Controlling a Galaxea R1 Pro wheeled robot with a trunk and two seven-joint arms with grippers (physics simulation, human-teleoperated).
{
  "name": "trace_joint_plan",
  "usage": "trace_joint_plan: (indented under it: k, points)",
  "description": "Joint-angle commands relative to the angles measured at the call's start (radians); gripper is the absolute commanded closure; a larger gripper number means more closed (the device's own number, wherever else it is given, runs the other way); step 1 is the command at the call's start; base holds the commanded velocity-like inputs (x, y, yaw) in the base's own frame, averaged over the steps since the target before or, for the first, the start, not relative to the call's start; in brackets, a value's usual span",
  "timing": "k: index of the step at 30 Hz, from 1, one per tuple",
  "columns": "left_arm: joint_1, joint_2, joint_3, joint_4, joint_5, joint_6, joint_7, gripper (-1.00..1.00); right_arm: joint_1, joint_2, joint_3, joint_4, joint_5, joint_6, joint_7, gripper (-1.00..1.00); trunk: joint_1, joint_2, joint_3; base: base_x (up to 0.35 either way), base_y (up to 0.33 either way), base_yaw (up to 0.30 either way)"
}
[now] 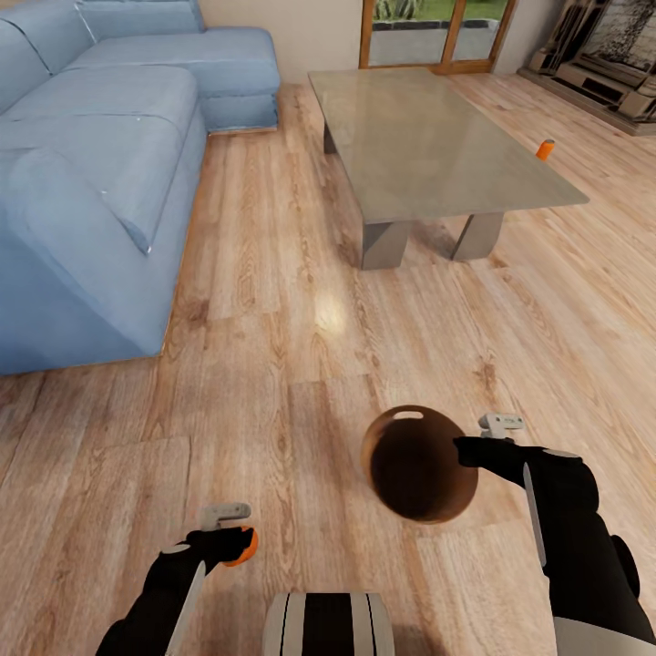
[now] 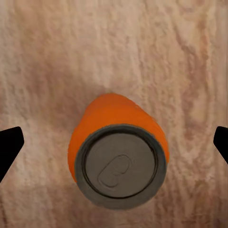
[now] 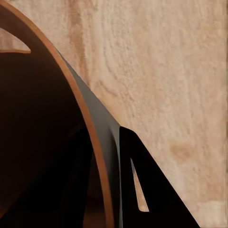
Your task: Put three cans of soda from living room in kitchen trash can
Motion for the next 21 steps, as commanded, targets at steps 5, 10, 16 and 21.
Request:
trace_joint_plan:
  k: [5, 10, 16, 21]
  points:
    - [-0.016, -0.010, -0.001, 0.060, -0.010, -0.047, 0.001, -1.00, 0.000, 0.000, 0.000, 0.000, -0.023, 0.006, 0.002, 1.00, 0.000, 0.000, 0.000, 0.000, 0.000, 0.000]
    - [-0.017, -0.011, -0.001, 0.063, -0.013, -0.050, 0.001, -1.00, 0.000, 0.000, 0.002, 0.000, -0.023, 0.006, 0.002, 1.00, 0.000, 0.000, 0.000, 0.000, 0.000, 0.000]
    - [-0.018, -0.011, -0.001, 0.092, -0.014, -0.055, 0.010, -1.00, 0.000, 0.001, 0.002, 0.000, -0.023, 0.006, 0.002, 1.00, 0.000, 0.000, 0.000, 0.000, 0.000, 0.000]
    - [-0.081, -0.010, -0.001, 0.236, -0.013, -0.129, 0.068, -1.00, 0.000, 0.000, 0.002, 0.000, -0.023, 0.006, 0.002, 1.00, 0.000, 0.000, 0.000, 0.000, 0.000, 0.000]
